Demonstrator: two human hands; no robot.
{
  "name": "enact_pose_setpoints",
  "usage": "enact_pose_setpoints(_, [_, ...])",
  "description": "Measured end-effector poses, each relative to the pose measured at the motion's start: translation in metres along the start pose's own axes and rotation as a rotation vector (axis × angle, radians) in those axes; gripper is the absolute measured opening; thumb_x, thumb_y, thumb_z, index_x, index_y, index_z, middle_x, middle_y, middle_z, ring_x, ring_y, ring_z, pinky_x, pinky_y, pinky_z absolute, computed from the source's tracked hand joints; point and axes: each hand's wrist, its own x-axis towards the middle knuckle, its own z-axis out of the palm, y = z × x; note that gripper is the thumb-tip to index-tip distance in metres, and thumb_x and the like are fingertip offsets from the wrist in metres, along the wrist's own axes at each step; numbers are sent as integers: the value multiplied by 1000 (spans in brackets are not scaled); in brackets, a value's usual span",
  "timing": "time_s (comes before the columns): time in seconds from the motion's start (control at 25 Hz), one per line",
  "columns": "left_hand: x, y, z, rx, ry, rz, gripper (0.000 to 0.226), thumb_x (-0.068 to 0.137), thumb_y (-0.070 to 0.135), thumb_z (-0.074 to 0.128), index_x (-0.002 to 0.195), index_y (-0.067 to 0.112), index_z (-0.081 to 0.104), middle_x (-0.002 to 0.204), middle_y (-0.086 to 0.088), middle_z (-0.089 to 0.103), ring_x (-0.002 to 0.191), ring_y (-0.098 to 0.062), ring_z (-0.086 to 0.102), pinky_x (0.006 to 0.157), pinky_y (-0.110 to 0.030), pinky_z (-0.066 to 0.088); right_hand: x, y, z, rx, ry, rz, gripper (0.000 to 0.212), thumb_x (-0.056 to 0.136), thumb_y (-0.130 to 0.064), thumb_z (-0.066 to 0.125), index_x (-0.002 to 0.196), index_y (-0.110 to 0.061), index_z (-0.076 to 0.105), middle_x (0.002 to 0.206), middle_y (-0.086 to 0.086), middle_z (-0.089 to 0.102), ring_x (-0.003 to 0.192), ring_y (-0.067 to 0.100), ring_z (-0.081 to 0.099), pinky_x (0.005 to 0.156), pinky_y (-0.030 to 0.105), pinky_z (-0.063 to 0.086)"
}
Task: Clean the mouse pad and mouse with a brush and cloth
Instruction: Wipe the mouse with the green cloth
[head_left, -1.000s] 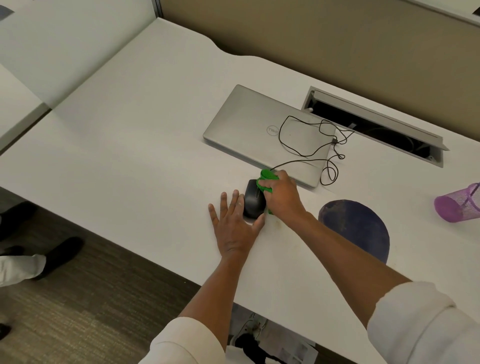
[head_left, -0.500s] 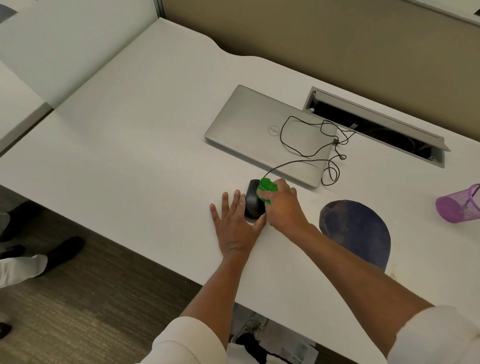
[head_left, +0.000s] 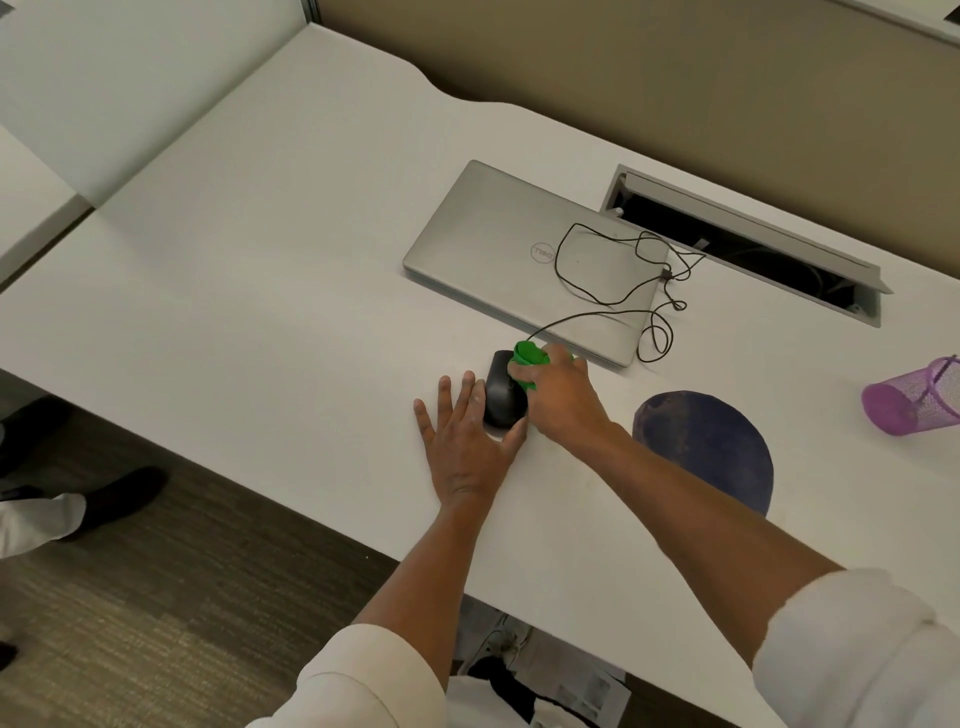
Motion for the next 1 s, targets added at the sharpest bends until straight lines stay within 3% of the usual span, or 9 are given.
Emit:
enact_pose_setpoints(0.12, [-2,-1,1,-8,5,5,88,89,78,36,155,21,41,164,5,35,157,-20,13,127,-53,-2,16,-6,-6,-52,-14,19,47,95,-32,57,140,-24,45,142,10,35,104,20,43,83,31,42])
enact_pose_setpoints(0.24, [-1,2,-1,-13,-1,-3,89,88,79,35,155,20,41,164,4,35,157,-20,12,127,-53,-2,1,0,1,-74,-11,-59,45,96,-37,58,137,-24,46,135,9,36,112,28,47,95,39,47])
enact_pose_setpoints(0.36, [-2,1,-3,-19,1,0,90,87,80,32,154,20,41,164,5,35,157,-20,13,127,-52,-2,-5,7,2,-162,-63,-121,40,96,-38,57,135,-29,52,138,7,37,116,26,42,101,38,44])
enact_pose_setpoints(0.56, [-2,1,-4,-18,-17,-5,90,87,80,32,156,22,39,165,7,32,157,-19,10,126,-51,-6,18,-13,-24,-246,-66,-40,48,91,-7,56,131,-33,60,134,9,39,121,35,41,99,42,44])
enact_pose_setpoints(0.72, [0,0,-4,-13,-47,-12,87,90,77,39,157,22,35,166,7,28,158,-19,7,126,-50,-9,29,7,-50,-79,112,19,45,88,-7,56,125,-29,66,130,14,46,116,36,51,99,34,42])
enact_pose_setpoints(0.84, [0,-1,-4,-19,-45,-10,87,89,77,40,156,22,37,165,7,30,158,-19,9,126,-51,-8,24,7,-38,-106,28,-51,39,90,-11,56,123,-28,68,125,12,49,115,32,52,97,29,39])
enact_pose_setpoints(1.0, [0,0,-2,-30,-12,-4,89,87,80,37,154,21,41,164,6,34,157,-20,12,126,-52,-3,2,1,-15,-135,-31,-137,36,93,-12,56,125,-26,67,131,8,45,120,32,46,104,35,41])
